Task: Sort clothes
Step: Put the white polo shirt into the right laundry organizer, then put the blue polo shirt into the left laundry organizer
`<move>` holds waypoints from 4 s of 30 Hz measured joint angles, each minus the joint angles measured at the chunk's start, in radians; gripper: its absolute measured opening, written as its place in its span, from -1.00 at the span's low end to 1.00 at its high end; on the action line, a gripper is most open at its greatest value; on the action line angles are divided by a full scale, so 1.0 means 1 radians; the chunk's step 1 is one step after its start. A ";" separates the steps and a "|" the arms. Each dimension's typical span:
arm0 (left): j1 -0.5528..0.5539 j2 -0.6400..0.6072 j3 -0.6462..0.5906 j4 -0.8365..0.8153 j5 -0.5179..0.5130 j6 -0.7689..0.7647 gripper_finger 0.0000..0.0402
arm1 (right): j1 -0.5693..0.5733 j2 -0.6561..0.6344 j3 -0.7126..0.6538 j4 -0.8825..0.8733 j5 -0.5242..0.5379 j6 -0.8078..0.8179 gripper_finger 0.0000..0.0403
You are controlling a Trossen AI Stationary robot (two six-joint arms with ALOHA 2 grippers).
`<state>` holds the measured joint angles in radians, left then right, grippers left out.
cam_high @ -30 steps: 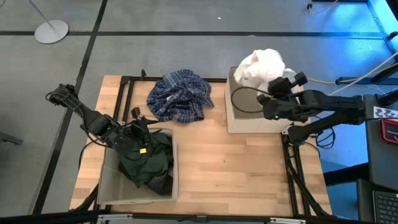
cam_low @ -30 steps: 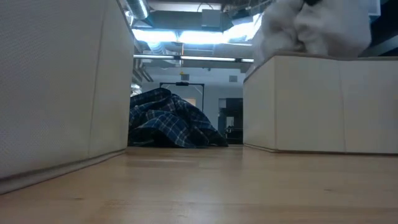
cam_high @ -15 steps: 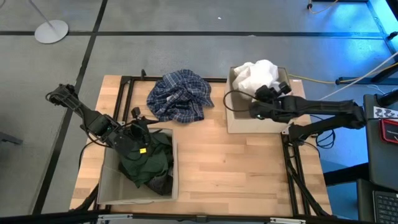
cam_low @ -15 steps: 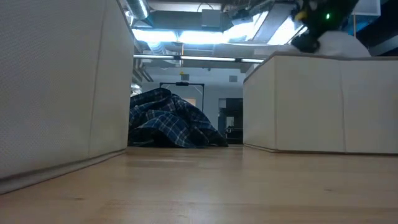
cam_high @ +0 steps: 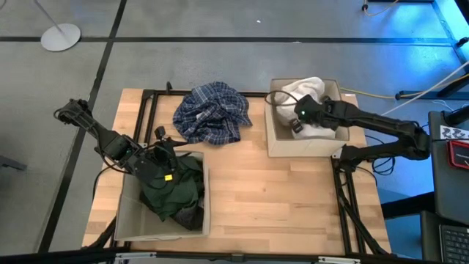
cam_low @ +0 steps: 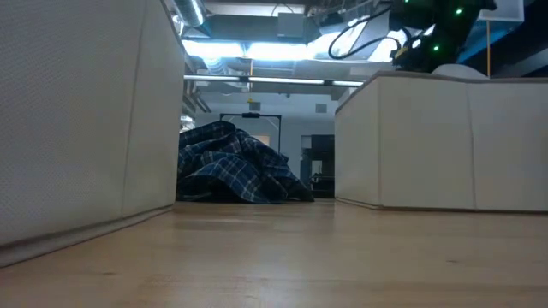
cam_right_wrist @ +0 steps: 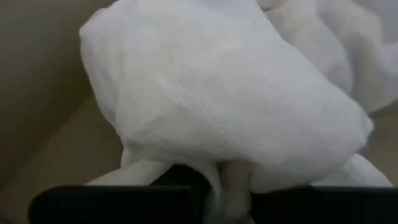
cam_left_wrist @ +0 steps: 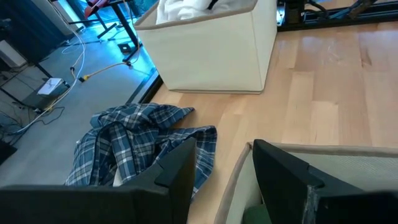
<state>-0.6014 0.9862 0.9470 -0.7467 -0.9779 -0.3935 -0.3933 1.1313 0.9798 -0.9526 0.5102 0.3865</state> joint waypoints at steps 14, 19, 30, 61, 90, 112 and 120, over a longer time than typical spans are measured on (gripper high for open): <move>0.000 0.000 0.000 -0.001 0.001 0.004 -0.25 | -0.139 0.102 0.000 0.067 -0.112 -0.104 -0.57; 0.000 0.000 0.000 -0.001 0.001 0.007 -0.25 | -0.137 0.082 0.009 0.038 -0.138 -0.108 -0.27; 0.000 0.000 0.000 -0.001 0.001 0.028 -0.25 | -0.137 0.079 0.248 -0.161 -0.137 -0.108 0.19; 0.574 0.000 0.005 0.319 0.355 0.318 -0.13 | 0.066 0.044 0.183 0.507 -0.312 -0.691 0.18; 1.079 0.697 0.486 -0.106 0.729 0.422 0.28 | 0.066 -0.149 -0.215 0.795 -0.442 -0.677 0.18; 1.116 0.799 0.485 -0.081 0.584 0.419 0.28 | 0.066 -0.148 -0.224 0.824 -0.442 -0.678 0.18; 1.122 0.845 0.484 -0.073 0.715 0.425 0.28 | 0.066 -0.147 -0.224 0.823 -0.443 -0.677 0.18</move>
<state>0.5204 1.8311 1.4311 -0.8199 -0.2629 0.0315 -0.3273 0.9840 0.7555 -0.1291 0.0673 -0.2905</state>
